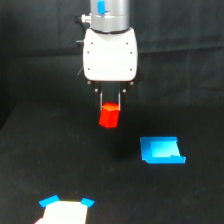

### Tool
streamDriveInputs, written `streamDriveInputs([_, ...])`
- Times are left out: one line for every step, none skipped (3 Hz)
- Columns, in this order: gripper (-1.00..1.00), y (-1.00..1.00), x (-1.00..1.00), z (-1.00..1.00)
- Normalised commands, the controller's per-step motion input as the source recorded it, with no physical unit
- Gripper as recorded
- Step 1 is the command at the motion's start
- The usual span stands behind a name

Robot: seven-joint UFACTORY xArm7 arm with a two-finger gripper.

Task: Pick up the red object from the table

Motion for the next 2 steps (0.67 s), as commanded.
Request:
streamDriveInputs([-0.74, -0.47, 0.85, -0.19])
streamDriveInputs([-0.95, 0.03, 0.91, 0.26])
